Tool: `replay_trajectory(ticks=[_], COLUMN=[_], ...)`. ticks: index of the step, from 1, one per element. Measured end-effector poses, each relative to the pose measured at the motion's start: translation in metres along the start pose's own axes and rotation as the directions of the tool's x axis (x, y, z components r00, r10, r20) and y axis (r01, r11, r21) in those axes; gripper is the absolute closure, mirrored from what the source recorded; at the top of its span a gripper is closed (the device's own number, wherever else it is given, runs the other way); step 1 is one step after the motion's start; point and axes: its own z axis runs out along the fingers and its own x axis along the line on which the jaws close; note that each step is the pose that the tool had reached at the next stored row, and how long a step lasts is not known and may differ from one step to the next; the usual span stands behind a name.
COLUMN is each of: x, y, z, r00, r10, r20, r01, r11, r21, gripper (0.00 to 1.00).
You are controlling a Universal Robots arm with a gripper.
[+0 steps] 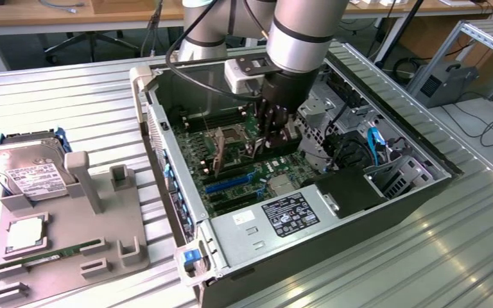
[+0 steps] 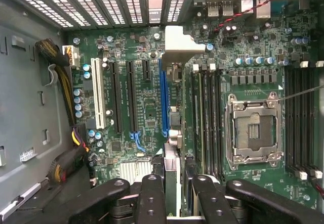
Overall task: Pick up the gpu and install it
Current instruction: 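Insert the gpu into the slot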
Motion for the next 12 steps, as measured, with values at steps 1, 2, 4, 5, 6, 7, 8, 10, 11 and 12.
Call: replay_trajectory(ticks=[1,2,4,5,6,7,8,10,11,12], x=[0.0001,0.0002,0.0004,0.0005,0.0006,0.0007,0.0008,0.0010,0.0013,0.0017], y=[0.0001,0.0002,0.0005,0.0006,0.0008,0.0009,0.0011,0.0013,0.0015,0.0017], z=[0.0001,0.0002,0.0005,0.0006,0.0007,0.0008,0.0009,0.0011,0.0012,0.0012], r00=[1.0000,1.0000,1.0000,1.0000,1.0000,1.0000,1.0000,1.0000,1.0000,1.0000], r10=[0.000,0.000,0.000,0.000,0.000,0.000,0.000,0.000,0.000,0.000], r20=[0.0000,0.0001,0.0001,0.0001,0.0001,0.0001,0.0000,0.0000,0.0000,-0.0001], r01=[0.000,0.000,0.000,0.000,0.000,0.000,0.000,0.000,0.000,0.000], r11=[1.0000,1.0000,1.0000,1.0000,1.0000,1.0000,1.0000,1.0000,1.0000,1.0000], r21=[0.0000,0.0000,0.0000,0.0000,0.0000,0.0000,0.0000,0.0000,0.0000,-0.0001], gripper=[0.74,0.74,0.74,0.74,0.74,0.74,0.74,0.74,0.74,0.74])
